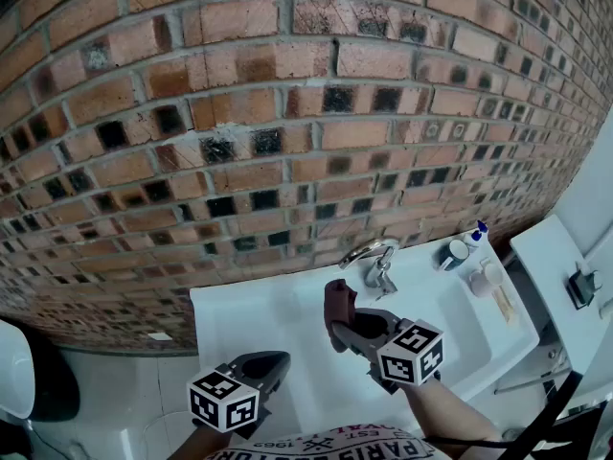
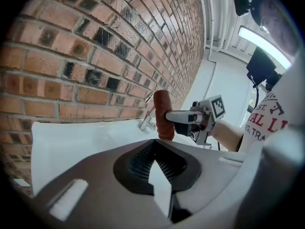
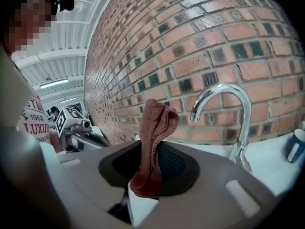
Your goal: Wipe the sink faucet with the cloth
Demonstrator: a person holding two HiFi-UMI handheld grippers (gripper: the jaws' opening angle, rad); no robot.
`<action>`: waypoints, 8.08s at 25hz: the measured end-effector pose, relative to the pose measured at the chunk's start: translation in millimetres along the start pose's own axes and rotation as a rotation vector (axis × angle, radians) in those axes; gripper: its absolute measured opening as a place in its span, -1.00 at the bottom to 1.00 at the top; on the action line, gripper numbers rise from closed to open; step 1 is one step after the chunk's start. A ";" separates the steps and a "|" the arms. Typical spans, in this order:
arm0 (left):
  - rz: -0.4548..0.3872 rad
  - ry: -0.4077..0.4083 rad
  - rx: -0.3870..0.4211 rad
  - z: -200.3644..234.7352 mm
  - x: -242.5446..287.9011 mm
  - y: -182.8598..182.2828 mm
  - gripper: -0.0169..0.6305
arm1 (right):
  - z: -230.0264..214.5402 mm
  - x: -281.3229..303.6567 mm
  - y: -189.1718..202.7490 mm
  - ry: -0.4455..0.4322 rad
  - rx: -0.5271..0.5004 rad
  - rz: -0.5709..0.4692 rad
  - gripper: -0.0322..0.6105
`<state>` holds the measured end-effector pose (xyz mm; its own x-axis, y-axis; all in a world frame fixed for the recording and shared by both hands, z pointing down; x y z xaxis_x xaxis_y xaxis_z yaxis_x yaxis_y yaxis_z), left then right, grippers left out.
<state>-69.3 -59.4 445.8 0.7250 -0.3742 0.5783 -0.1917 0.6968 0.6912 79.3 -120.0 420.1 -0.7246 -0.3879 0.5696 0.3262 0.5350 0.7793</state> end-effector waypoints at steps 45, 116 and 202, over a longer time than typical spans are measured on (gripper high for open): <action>0.017 0.002 -0.020 18.2 17.3 2.2 -0.93 | -97.4 -41.4 -75.9 0.163 0.074 -0.180 -0.61; 0.028 -0.019 -0.080 36.9 23.8 12.3 -0.93 | -189.6 17.6 16.2 0.490 0.024 0.263 -0.61; 0.013 0.053 0.029 3.9 -10.7 26.2 -0.93 | 68.7 27.5 72.8 -0.073 0.122 0.071 -0.63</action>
<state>-84.7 -39.4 459.4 0.7558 -0.3320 0.5644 -0.2199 0.6832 0.6964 41.4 -40.1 474.5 -0.7462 -0.2925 0.5980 0.3050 0.6483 0.6977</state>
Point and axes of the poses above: the fingertips, and each gripper's own axes: x forward along the fingers, z to its left, y out of its underside, the point moved 4 cm from there along -x, backward along the fingers, and after that the axes turned 15 degrees about z, right-handed, at the moved point
